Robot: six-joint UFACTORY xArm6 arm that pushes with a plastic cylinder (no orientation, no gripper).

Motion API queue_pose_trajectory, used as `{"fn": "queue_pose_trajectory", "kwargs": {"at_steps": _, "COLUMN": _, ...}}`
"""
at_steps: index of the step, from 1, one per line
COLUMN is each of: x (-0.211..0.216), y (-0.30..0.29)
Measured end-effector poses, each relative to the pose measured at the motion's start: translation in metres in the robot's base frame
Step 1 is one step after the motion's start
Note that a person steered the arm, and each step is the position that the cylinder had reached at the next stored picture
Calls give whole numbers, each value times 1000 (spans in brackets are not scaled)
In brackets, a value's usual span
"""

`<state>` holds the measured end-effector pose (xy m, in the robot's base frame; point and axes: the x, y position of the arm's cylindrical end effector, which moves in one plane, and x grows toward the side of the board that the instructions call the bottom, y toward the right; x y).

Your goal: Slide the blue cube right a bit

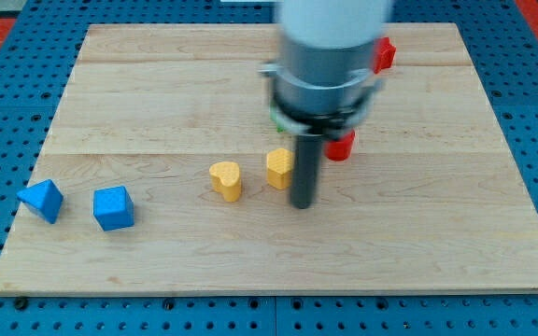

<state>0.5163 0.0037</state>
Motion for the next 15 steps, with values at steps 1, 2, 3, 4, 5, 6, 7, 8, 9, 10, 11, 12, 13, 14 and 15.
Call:
{"fn": "queue_pose_trajectory", "kwargs": {"at_steps": 1, "x": -15, "y": -62}}
{"fn": "queue_pose_trajectory", "kwargs": {"at_steps": 2, "x": -28, "y": -93}}
{"fn": "queue_pose_trajectory", "kwargs": {"at_steps": 3, "x": -3, "y": -96}}
{"fn": "queue_pose_trajectory", "kwargs": {"at_steps": 4, "x": 10, "y": -70}}
{"fn": "queue_pose_trajectory", "kwargs": {"at_steps": 5, "x": 12, "y": -36}}
{"fn": "queue_pose_trajectory", "kwargs": {"at_steps": 6, "x": 19, "y": 29}}
{"fn": "queue_pose_trajectory", "kwargs": {"at_steps": 7, "x": 19, "y": 59}}
{"fn": "queue_pose_trajectory", "kwargs": {"at_steps": 8, "x": 19, "y": 65}}
{"fn": "queue_pose_trajectory", "kwargs": {"at_steps": 9, "x": 21, "y": 66}}
{"fn": "queue_pose_trajectory", "kwargs": {"at_steps": 10, "x": 23, "y": 42}}
{"fn": "queue_pose_trajectory", "kwargs": {"at_steps": 11, "x": 31, "y": -9}}
{"fn": "queue_pose_trajectory", "kwargs": {"at_steps": 12, "x": 69, "y": -60}}
{"fn": "queue_pose_trajectory", "kwargs": {"at_steps": 13, "x": 90, "y": -97}}
{"fn": "queue_pose_trajectory", "kwargs": {"at_steps": 14, "x": 80, "y": -183}}
{"fn": "queue_pose_trajectory", "kwargs": {"at_steps": 15, "x": 73, "y": -223}}
